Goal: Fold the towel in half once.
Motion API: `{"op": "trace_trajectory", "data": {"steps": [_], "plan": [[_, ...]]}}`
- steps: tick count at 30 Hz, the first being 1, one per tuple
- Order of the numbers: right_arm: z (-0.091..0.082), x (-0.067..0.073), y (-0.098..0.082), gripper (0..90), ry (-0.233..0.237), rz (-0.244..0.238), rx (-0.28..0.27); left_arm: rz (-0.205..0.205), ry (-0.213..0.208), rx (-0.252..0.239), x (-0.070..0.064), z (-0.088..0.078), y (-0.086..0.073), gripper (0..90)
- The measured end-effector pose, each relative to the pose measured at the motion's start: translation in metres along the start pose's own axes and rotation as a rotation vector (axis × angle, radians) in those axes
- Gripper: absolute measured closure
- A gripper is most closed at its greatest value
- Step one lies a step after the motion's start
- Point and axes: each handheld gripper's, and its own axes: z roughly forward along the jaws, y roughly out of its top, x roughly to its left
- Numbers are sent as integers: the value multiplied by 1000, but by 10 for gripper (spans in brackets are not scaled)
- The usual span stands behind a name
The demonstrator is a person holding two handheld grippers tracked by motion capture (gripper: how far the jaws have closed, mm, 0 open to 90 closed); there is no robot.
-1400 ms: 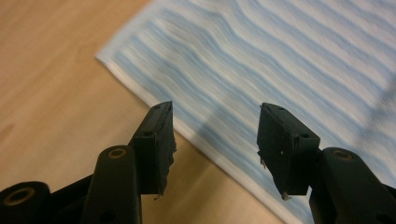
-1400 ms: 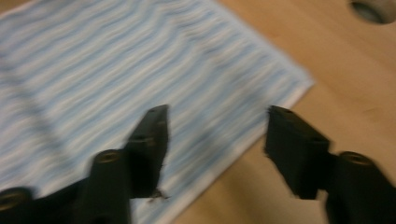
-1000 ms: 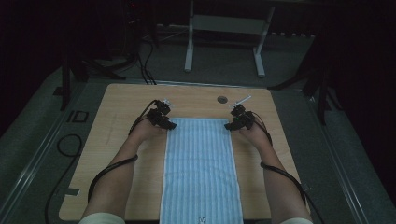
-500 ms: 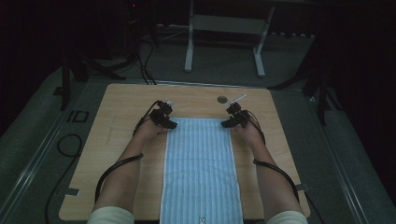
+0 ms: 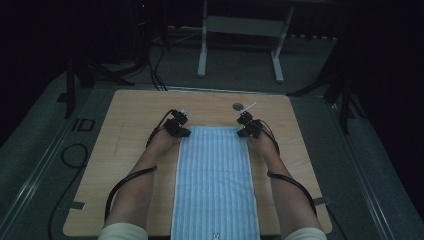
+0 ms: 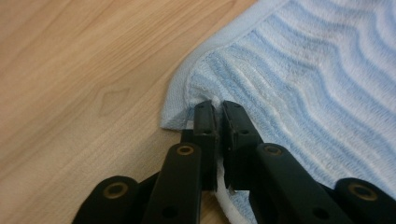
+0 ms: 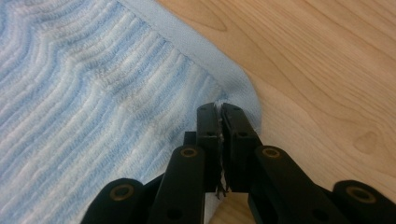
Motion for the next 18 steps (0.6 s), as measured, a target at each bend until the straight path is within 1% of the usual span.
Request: {"op": "trace_trajectory", "data": {"steps": [2,3,4,5,6,7,8,9,11,12,13,15,16,17,18], "plan": [[-6,-2,-1,868,-10,-11,0,25,23,7,-2,-3,2,873],[-10,-5,-1,869,-8,-5,-13,24,18,5,-2,-5,4,877],[-14,-8,0,869,-2,9,-23,29,20,-1,-2,-7,6,877],[-18,-10,1,869,-4,11,-30,28,25,-10,-3,-10,9,877],[-22,-12,3,870,-11,9,-37,32,32,-8,-3,-13,12,877],[-25,-13,5,870,-17,6,-42,47,49,-14,-5,-16,16,877],[-29,-13,8,870,-26,2,-44,52,59,-22,-6,-20,21,877],[-32,-13,11,870,-44,-10,-38,50,65,-27,-6,-24,26,877],[-44,-14,21,871,-69,-20,-58,54,95,-47,-7,-34,37,877],[-51,-15,27,871,-78,-23,-76,54,103,-55,-6,-40,42,877],[-59,-16,32,871,-84,-25,-90,53,112,-68,-4,-46,47,877],[-75,-19,42,870,-99,-28,-119,44,136,-117,-1,-61,56,878],[-83,-21,46,871,-97,-27,-141,40,147,-142,2,-70,60,878],[-83,-21,46,871,-97,-27,-141,40,147,-142,2,-70,60,878],[-92,-23,51,870,-107,-32,-164,33,171,-181,4,-81,65,878]]}}
